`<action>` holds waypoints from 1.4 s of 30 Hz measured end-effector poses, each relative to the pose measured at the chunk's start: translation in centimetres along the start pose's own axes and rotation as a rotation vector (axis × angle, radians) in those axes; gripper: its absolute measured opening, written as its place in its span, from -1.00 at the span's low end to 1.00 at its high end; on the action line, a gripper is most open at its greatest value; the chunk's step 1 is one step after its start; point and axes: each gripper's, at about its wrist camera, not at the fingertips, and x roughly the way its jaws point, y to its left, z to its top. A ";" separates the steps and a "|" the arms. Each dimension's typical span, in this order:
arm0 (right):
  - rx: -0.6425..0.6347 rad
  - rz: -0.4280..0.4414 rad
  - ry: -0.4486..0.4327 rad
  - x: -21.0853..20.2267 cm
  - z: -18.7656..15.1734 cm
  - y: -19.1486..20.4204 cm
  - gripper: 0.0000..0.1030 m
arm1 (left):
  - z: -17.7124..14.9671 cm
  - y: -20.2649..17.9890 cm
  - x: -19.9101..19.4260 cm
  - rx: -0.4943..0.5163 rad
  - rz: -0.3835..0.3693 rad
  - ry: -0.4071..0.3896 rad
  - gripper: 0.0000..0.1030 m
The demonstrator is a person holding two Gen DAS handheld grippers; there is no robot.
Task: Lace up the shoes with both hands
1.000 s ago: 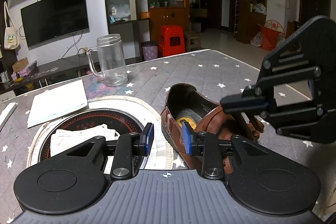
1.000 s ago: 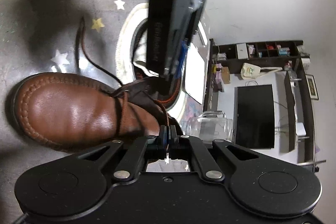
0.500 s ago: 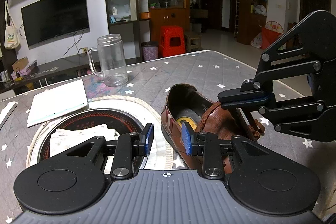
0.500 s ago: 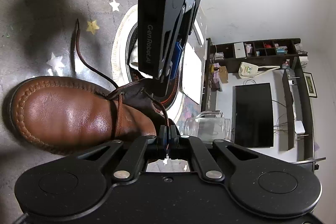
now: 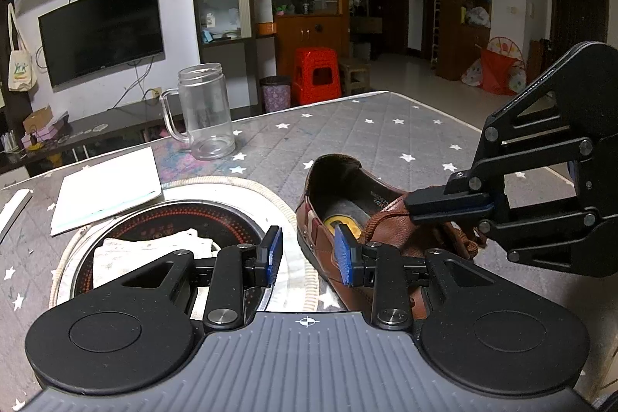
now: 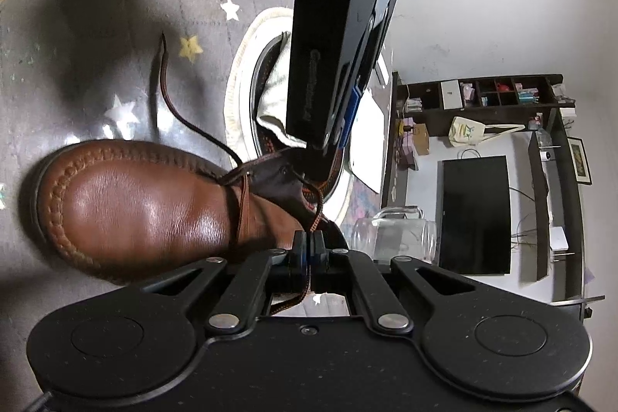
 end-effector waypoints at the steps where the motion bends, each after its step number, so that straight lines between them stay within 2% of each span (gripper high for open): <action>1: -0.003 -0.001 0.000 0.0 0.0 0.1 -0.97 | 0.0 0.0 0.0 -0.001 -0.001 0.000 -0.38; 24: -0.001 0.034 -0.025 -0.9 0.4 1.1 -0.97 | 0.6 0.3 0.0 -0.002 -0.003 0.000 -0.33; 29: -0.006 0.037 -0.022 -1.3 0.1 1.1 -0.97 | 1.1 0.2 -0.7 0.026 0.001 -0.019 -0.33; 33: -0.010 0.040 -0.015 -1.7 -0.1 1.3 -0.97 | 0.5 0.6 0.3 0.021 0.025 0.033 -0.33; 42: 0.036 0.021 -0.012 -1.9 -0.9 0.9 -0.97 | 1.1 -0.9 -0.9 0.002 -0.024 0.015 -0.32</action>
